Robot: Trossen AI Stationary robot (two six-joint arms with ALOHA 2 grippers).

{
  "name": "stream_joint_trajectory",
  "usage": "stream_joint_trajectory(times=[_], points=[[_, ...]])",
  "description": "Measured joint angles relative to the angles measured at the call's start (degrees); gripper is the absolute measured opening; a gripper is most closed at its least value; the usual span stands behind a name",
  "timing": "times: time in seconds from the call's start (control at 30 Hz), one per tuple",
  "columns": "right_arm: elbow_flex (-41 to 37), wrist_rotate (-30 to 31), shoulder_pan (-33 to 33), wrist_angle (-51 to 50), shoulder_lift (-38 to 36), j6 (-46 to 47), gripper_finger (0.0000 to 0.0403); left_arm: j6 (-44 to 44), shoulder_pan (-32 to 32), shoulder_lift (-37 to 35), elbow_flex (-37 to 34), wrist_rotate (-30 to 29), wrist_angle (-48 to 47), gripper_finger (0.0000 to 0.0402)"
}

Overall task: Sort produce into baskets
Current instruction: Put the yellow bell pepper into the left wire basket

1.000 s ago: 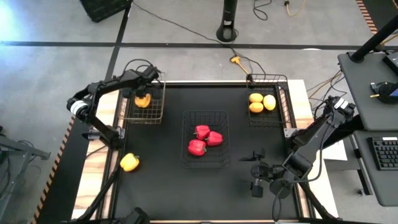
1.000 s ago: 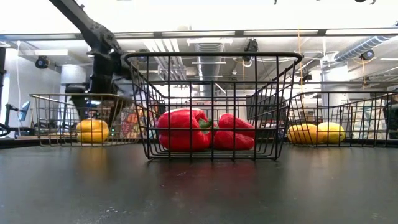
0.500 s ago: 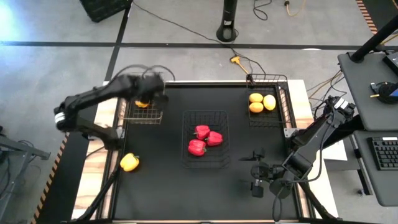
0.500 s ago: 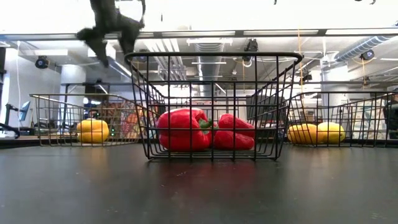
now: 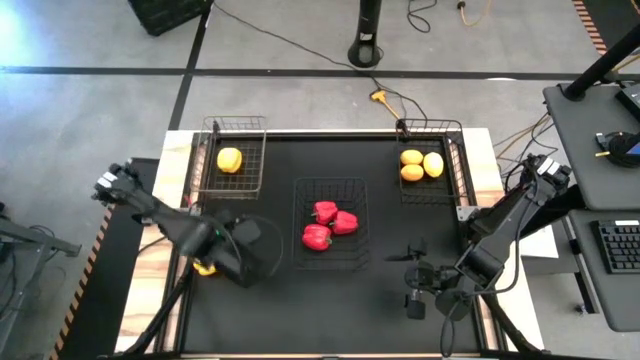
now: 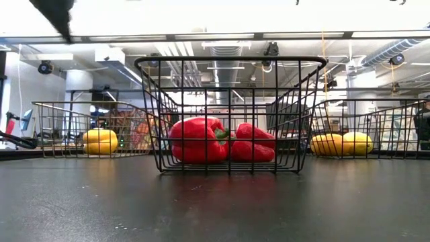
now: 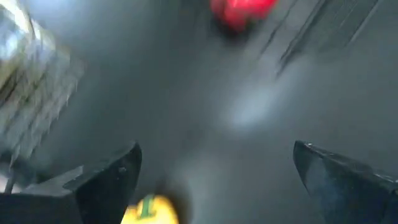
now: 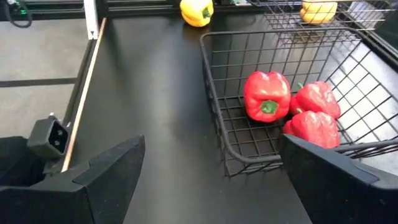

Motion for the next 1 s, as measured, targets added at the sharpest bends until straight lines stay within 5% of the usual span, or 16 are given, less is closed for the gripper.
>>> stream_joint_trajectory(times=[0.23, 0.43, 1.0], points=[[0.0, 0.0, 0.5, 0.2, 0.6, 0.1, 0.0364, -6.2, -1.0, 9.1, -0.8, 18.6, -13.4, 0.0397], [0.0, 0.3, 0.5, 0.2, 1.8, -0.2, 0.0364, -3.3, -0.4, 11.5, -6.1, 30.0, -12.8, 0.0397], [-0.1, -1.5, 0.5, 0.5, 6.5, 0.0, 0.0364, -4.6, 1.0, 7.4, -22.8, 30.5, -3.8, 0.0397]])
